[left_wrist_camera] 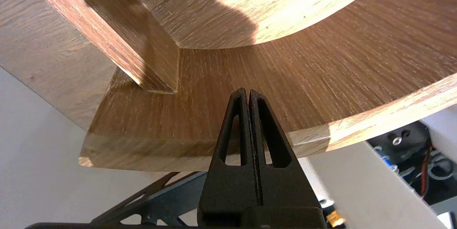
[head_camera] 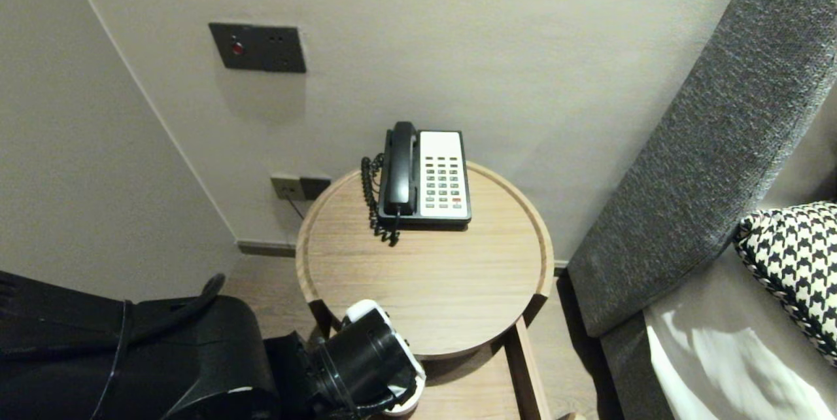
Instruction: Open the nightstand drawer
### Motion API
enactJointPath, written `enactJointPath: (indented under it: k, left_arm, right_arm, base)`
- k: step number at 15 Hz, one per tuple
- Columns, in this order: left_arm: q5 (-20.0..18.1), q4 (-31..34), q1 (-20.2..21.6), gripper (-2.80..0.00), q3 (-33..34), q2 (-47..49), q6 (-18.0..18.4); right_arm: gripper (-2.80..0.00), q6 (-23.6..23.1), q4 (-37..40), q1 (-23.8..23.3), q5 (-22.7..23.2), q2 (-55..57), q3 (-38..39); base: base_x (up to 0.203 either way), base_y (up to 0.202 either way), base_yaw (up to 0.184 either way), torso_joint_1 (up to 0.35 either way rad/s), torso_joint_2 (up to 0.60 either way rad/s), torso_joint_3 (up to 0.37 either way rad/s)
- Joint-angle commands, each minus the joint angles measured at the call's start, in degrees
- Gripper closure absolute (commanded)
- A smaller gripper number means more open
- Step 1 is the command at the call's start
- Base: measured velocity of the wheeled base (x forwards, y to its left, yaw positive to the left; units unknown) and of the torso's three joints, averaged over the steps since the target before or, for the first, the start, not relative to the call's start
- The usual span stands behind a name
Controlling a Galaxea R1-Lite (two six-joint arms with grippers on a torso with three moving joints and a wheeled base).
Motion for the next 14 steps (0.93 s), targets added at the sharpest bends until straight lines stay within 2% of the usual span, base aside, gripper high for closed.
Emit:
enactJointPath:
  k: [1,5,9,14]
  left_arm:
    - [0.03,-0.41,-0.83,0.00,1.64,-0.53,-0.18]
    - [-0.06,-1.83,-1.79,0.00,4.29,-2.07,-0.96]
    - [-0.32,-1.83,-2.07,0.00,4.03,-2.98,-0.96]
    - [-0.01,-1.26,0.24,0.00,-2.05,-2.43,-1.89]
  right_arm:
    - [0.00,0.00,-0.05,0.04,-0.01,-0.02,2.29]
    - [0.00,0.00,-0.04,0.04,-0.01,-0.02,2.29]
    - [0.00,0.00,-0.04,0.04,-0.01,-0.02,2.29]
    - [0.00,0.00,-0.13,0.04,-0.01,-0.02,2.29]
  base:
    - [0.000,0.000,0.000,0.000,0.00,0.000]
    - [0.000,0.000,0.000,0.000,0.00,0.000]
    - [0.000,0.000,0.000,0.000,0.00,0.000]
    - [0.000,0.000,0.000,0.000,0.00,0.000]
